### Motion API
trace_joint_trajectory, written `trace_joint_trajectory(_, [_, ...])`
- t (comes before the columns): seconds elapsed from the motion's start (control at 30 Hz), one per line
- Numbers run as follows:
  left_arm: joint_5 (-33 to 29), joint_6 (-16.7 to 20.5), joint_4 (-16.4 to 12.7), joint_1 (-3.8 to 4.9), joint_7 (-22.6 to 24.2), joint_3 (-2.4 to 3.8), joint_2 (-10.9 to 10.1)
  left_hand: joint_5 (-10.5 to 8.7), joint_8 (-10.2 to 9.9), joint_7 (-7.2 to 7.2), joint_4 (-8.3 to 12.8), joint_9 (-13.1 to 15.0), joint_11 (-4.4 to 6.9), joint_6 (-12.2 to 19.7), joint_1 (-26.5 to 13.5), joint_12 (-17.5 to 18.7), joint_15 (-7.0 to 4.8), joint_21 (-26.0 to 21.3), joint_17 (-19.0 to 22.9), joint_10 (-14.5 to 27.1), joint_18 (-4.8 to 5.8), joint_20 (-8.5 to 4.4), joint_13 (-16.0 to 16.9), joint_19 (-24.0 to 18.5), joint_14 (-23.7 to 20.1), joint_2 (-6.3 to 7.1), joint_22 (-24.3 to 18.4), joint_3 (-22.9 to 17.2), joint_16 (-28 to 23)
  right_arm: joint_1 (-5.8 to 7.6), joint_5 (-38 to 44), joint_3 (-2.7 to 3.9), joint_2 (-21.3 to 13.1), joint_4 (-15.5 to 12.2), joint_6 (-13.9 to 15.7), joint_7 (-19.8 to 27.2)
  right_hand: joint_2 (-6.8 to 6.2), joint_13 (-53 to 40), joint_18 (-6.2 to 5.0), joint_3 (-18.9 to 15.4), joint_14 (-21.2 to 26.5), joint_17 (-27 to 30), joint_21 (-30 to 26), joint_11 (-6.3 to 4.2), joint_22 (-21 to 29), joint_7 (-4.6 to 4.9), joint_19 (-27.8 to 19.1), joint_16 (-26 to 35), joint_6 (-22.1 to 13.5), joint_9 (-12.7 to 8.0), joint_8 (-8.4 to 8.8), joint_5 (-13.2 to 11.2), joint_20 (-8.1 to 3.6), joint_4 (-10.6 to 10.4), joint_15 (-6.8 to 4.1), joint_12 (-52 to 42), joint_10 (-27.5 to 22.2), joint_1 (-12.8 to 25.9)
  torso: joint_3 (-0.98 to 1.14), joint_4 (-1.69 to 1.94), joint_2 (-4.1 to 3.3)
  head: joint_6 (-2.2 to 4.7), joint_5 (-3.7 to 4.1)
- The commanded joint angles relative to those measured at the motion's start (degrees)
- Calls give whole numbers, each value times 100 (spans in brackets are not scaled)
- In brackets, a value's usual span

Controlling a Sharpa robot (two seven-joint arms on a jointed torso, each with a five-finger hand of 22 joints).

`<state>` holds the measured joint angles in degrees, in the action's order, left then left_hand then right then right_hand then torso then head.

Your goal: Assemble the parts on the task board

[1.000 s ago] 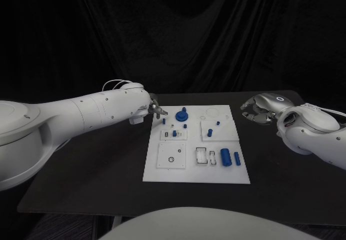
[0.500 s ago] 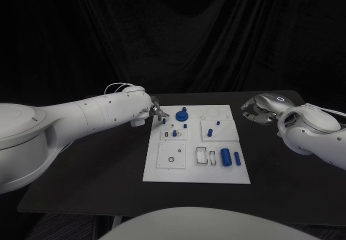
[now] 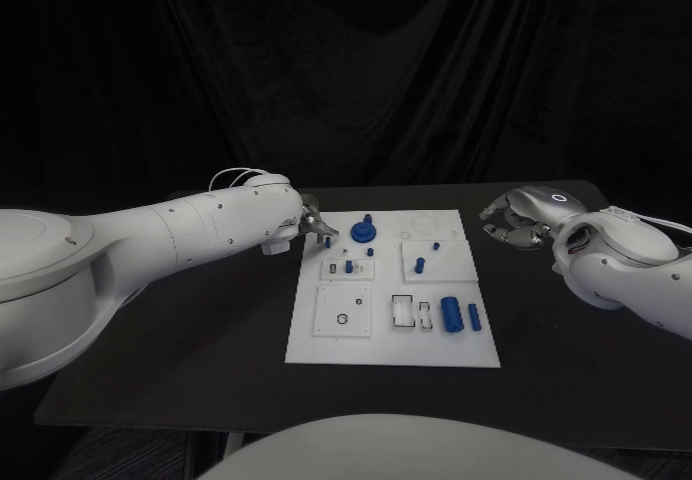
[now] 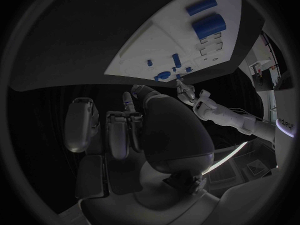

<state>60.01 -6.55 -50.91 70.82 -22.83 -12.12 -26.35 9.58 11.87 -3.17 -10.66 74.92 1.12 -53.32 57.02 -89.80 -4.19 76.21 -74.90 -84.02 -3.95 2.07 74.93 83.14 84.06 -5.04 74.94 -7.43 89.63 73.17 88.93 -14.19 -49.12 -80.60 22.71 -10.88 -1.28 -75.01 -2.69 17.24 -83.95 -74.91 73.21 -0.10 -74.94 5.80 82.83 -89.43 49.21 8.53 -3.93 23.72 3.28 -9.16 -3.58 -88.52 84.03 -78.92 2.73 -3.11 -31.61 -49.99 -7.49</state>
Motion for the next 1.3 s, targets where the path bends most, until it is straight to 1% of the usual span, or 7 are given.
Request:
trace_joint_trajectory(0.03, [-34, -83, 10, -19, 101, 4, 23, -12, -33, -15, 20, 148, -33, 72, 84, -20, 38, -23, -1510, -598, 44, 39, 1507, -22, 594, 6, 921, 24, 37, -11, 22, 5, -4, -13, -12, -64, -2, -1371, -102, 29, -578, -1452, -18, 44, -1013, 9, -26, 26, -3, -5, 9, 23, -11, 3, 43, 30, 444, 53, 1, -2, 0, -1, -4])
trace_joint_trajectory(0.27, [-34, -121, 51, -39, 82, 4, 41, 57, -22, -22, 102, 152, -43, 112, 180, -20, 52, -17, -1510, -598, 46, 56, 1507, -18, 594, -10, 933, -2, 37, -11, 22, 5, -2, -12, -29, -67, -2, -1371, -102, 29, -578, -1452, -18, 44, -1013, 9, -26, 26, -3, -5, 9, 23, -11, 3, 43, 30, 444, 53, -2, -14, -1, -1, -12])
trace_joint_trajectory(0.57, [-34, -124, 78, -60, 111, 4, 53, 80, -30, -36, 146, 150, -53, 169, 218, -20, 57, -30, -1510, -598, 43, 63, 1507, -24, 594, 0, 934, -5, 37, -12, 22, 5, 9, -2, -40, -65, -2, -1371, -102, 29, -578, -1452, -18, 44, -1013, 9, -26, 26, -3, -5, 9, 23, -11, 3, 43, 30, 444, 53, -2, -24, -6, -1, -28])
trace_joint_trajectory(0.9, [-34, -99, 96, -76, 152, 4, 55, 78, -119, -125, 198, 145, -126, 475, 230, -20, 115, -58, -1510, -598, 41, 109, 1507, -35, 594, -12, 943, 14, 37, -12, 22, 5, 11, 1, -58, -71, -4, -1373, -102, 37, -578, -1453, -15, 44, -1014, 8, -24, 24, -7, -9, 11, 23, -10, 9, 44, 27, 446, 64, -2, -6, 1, -1, -5])
trace_joint_trajectory(1.1, [-34, -74, 100, -80, 214, 4, 54, 71, -179, -199, 241, 148, -190, 715, 238, -20, 171, -86, -1510, -598, 37, 159, 1507, -47, 594, -27, 948, 36, 37, -12, 22, 5, 14, 4, -63, -75, -4, -1373, -102, 37, -578, -1453, -15, 44, -1014, 8, -24, 24, -7, -9, 11, 23, -10, 9, 44, 27, 446, 64, -1, -8, 2, -1, -4])
trace_joint_trajectory(1.23, [-33, -54, 122, -85, 249, 4, 62, 77, -195, -222, 261, 149, -212, 791, 248, -20, 191, -100, -1510, -598, 34, 177, 1507, -54, 594, -36, 949, 38, 37, -12, 22, 5, 17, 5, -68, -78, -4, -1373, -102, 37, -578, -1453, -15, 44, -1014, 8, -24, 24, -7, -9, 11, 23, -10, 9, 44, 27, 446, 64, -3, -10, 1, -1, -6])
trace_joint_trajectory(1.3, [-33, -45, 134, -87, 265, 4, 65, 78, -198, -226, 264, 149, -216, 804, 249, -20, 194, -103, -1510, -598, 34, 180, 1507, -55, 594, -37, 948, 39, 37, -12, 22, 5, 18, 5, -70, -79, -4, -1373, -102, 37, -578, -1453, -15, 44, -1014, 8, -24, 24, -7, -9, 11, 23, -10, 9, 44, 27, 446, 64, 0, -10, 3, -1, -4])
